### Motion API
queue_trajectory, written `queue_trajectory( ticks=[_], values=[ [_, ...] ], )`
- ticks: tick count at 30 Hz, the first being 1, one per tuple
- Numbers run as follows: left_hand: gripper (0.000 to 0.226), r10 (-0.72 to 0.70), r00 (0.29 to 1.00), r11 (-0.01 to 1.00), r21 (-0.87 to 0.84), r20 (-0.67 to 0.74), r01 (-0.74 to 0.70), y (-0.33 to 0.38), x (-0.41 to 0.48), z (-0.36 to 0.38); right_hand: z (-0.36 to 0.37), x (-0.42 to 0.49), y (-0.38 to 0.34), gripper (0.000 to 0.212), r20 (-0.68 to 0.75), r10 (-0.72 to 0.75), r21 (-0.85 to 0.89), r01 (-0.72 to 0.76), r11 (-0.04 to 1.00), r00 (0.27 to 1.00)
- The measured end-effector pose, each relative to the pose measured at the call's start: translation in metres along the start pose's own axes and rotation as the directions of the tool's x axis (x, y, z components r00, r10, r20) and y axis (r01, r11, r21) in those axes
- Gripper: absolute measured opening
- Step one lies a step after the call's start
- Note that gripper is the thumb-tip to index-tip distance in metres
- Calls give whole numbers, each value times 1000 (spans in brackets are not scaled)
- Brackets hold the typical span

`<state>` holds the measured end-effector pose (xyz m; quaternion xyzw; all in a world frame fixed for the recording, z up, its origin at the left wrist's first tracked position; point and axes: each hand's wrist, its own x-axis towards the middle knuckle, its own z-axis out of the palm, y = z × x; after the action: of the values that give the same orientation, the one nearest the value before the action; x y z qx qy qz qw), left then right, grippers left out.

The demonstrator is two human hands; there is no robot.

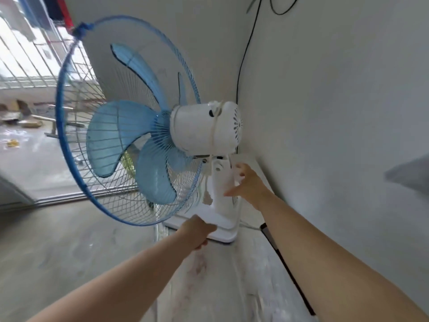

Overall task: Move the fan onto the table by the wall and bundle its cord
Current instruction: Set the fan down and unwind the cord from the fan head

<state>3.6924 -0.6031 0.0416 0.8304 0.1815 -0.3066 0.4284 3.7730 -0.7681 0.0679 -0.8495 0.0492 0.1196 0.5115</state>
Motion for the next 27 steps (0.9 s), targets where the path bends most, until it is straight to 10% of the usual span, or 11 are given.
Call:
queue_trajectory(
  ticks=[6, 17, 27],
  values=[
    [35, 409, 912, 753, 553, 30, -356, 23, -61, -32, -15, -40, -12, 65, -7, 26, 21, -26, 999, 1000],
    [79, 876, 469, 406, 699, -113, -589, 122, -147, -137, -7, -85, -44, 68, -150, -52, 11, 54, 998, 987],
    [122, 641, 767, 390, 873, -30, -292, 165, -104, -155, -12, -73, -56, 73, -149, -102, -144, 81, 986, 984]
  ],
)
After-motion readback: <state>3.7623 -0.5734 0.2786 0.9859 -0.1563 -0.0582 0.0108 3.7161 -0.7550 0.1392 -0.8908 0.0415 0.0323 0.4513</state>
